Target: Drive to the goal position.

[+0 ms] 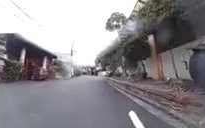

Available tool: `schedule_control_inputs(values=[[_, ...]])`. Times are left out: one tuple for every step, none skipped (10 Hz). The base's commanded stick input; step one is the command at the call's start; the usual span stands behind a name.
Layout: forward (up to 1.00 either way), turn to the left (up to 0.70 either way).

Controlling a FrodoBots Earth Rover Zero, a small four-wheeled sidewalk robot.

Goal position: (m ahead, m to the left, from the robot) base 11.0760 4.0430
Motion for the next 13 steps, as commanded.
schedule_control_inputs(values=[[0.85,0.0],[0.85,-0.07],[0.85,-0.22],[0.85,-0.34],[0.85,-0.34],[0.85,-0.34],[0.85,-0.34],[0.85,-0.32],[0.85,-0.27],[0.85,-0.22],[0.85,-0.18],[0.85,-0.13],[0.85,-0.09]])
